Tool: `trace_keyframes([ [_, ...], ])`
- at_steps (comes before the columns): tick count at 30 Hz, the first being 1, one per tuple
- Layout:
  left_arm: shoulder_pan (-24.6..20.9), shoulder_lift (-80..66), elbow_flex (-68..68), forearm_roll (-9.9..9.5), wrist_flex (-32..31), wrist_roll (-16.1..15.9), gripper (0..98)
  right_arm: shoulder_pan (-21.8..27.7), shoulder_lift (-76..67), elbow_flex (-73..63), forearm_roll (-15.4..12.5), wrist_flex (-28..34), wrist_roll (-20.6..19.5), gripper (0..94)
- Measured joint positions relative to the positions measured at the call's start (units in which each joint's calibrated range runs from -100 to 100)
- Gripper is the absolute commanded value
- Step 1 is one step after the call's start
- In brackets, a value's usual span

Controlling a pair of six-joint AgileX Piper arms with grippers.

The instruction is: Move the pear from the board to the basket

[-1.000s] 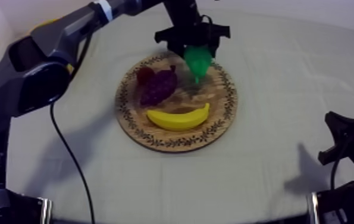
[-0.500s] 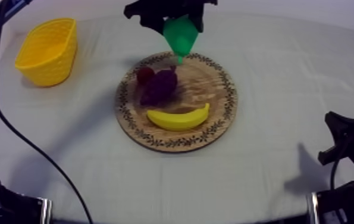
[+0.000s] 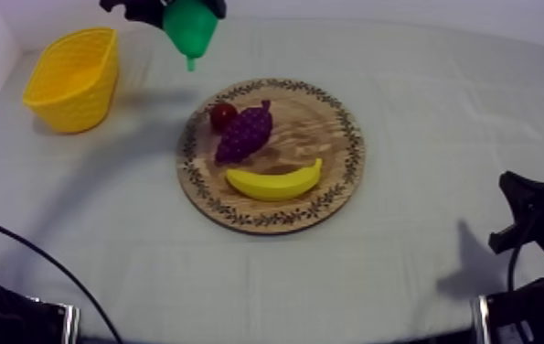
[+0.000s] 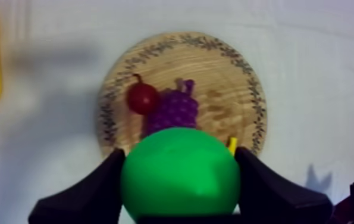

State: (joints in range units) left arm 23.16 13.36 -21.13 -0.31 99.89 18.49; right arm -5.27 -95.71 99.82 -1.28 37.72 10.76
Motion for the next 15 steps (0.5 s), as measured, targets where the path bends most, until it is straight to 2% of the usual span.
trace_keyframes([
  [15,-17.84,-7.97,8.05,-2.09,-0.02,-6.4,44.9,0.0,0.0,0.0,0.0,0.0,-0.03,0.4],
])
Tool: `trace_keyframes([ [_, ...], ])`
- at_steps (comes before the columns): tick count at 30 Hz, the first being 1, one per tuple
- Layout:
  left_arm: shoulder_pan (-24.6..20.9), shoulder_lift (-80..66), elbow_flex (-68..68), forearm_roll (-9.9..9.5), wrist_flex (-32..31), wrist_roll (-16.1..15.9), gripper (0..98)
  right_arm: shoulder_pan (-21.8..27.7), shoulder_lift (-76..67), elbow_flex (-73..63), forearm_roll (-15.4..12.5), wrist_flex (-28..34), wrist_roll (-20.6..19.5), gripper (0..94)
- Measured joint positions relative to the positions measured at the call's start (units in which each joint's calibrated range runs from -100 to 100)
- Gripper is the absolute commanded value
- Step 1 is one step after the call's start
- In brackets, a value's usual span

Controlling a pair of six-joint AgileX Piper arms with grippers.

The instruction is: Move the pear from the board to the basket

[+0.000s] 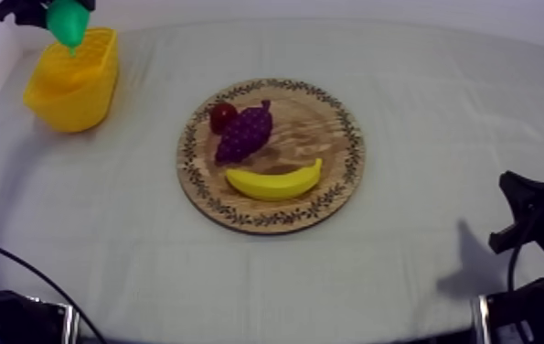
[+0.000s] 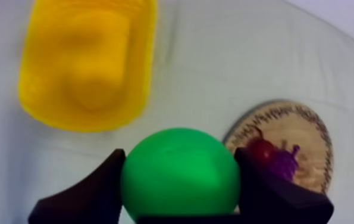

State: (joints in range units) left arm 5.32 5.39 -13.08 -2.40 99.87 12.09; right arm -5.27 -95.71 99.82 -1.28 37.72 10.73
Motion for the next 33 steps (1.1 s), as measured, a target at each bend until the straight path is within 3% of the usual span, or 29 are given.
trace_keyframes([
  [7,-7.77,-1.06,0.09,-0.45,0.0,-2.46,44.4,0.0,0.0,0.0,0.0,0.0,0.0,0.4],
  [11,-10.05,-0.44,0.04,-0.79,-0.09,-2.79,44.3,0.0,0.0,0.0,0.0,0.0,-0.07,0.4],
  [33,-10.63,18.21,-15.52,-0.77,-0.64,-2.87,43.6,0.0,0.0,0.0,0.0,0.0,-0.01,0.4],
])
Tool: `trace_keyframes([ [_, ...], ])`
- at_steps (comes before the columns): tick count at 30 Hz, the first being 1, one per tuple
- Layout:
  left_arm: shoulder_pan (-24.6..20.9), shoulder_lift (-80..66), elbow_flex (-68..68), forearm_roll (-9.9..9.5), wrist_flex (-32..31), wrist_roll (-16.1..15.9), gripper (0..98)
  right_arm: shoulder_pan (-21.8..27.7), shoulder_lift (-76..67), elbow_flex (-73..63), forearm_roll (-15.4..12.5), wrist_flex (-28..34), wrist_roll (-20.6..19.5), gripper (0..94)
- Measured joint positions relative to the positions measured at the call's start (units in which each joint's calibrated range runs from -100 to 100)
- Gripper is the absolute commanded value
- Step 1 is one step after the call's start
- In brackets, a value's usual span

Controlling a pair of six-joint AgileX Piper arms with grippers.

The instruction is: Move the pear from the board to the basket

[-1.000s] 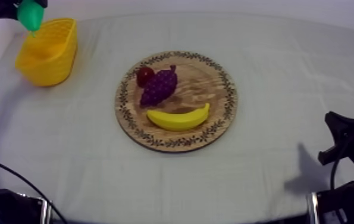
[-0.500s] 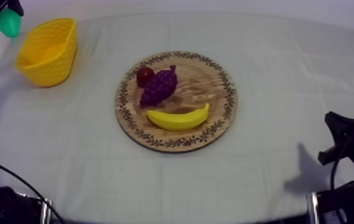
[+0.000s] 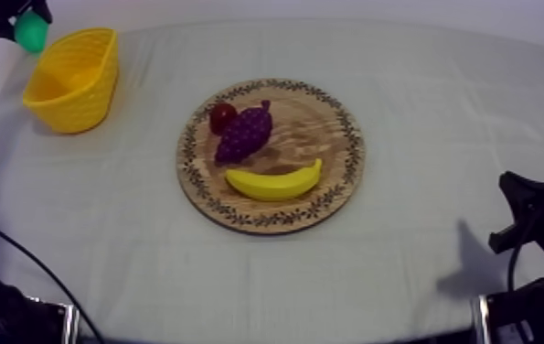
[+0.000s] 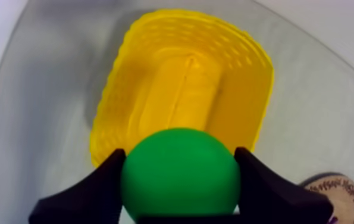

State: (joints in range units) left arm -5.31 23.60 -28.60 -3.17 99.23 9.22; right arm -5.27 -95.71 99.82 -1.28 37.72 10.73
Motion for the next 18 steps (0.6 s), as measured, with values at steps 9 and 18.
trace_keyframes([
  [9,-0.07,13.58,-8.21,0.17,-2.03,-0.58,42.9,0.0,0.0,0.0,0.0,0.0,0.02,0.4],
  [18,-0.26,24.55,-10.38,0.21,-4.01,-1.09,42.8,0.0,0.0,0.0,0.0,0.0,0.02,0.4],
])
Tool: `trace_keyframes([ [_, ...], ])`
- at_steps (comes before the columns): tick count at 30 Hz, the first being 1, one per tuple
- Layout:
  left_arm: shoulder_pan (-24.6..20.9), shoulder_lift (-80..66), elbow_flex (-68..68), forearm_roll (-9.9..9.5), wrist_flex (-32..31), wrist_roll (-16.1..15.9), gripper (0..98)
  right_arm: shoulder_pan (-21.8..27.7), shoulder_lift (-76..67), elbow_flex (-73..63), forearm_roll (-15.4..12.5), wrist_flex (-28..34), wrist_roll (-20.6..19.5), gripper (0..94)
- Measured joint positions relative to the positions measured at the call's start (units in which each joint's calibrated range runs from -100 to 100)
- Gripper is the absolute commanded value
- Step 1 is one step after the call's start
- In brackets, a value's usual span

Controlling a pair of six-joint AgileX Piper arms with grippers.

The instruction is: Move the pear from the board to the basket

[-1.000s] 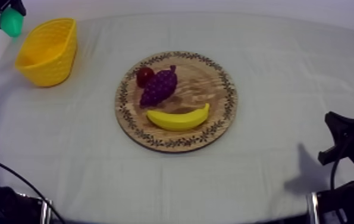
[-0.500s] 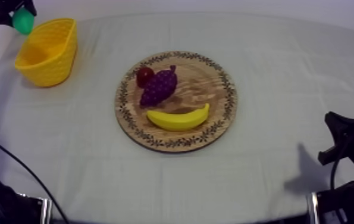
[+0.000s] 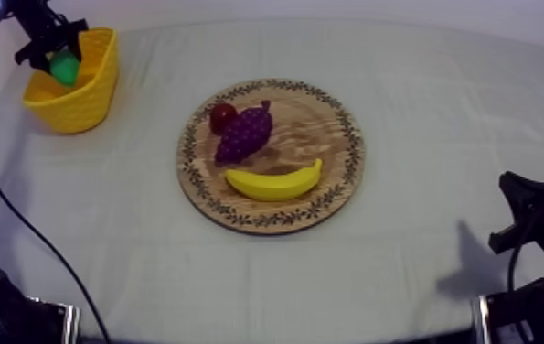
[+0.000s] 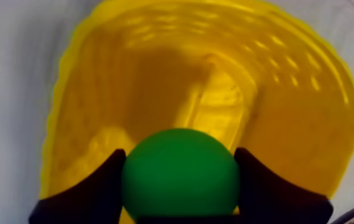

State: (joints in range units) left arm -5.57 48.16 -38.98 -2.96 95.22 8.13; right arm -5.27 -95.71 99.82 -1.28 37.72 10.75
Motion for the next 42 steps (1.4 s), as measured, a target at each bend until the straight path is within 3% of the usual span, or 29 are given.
trace_keyframes([
  [5,0.0,1.82,-0.72,0.38,-0.08,-0.24,50.3,0.0,0.0,0.0,0.0,0.0,0.0,0.4],
  [11,-0.03,1.28,-1.01,1.4,-0.08,-0.33,79.1,0.0,0.0,0.0,0.0,0.0,0.0,0.4],
  [16,0.06,0.63,-1.01,1.66,-0.08,-0.35,91.9,0.0,0.0,0.0,0.0,0.0,-0.03,0.4],
  [32,0.18,-3.95,4.8,1.39,-1.34,-0.24,95.8,0.0,0.0,0.0,0.0,0.0,-0.05,0.4],
  [42,1.2,-14.05,11.97,1.58,-0.92,-0.42,89.6,0.0,0.0,0.0,0.0,0.0,-0.03,0.4],
])
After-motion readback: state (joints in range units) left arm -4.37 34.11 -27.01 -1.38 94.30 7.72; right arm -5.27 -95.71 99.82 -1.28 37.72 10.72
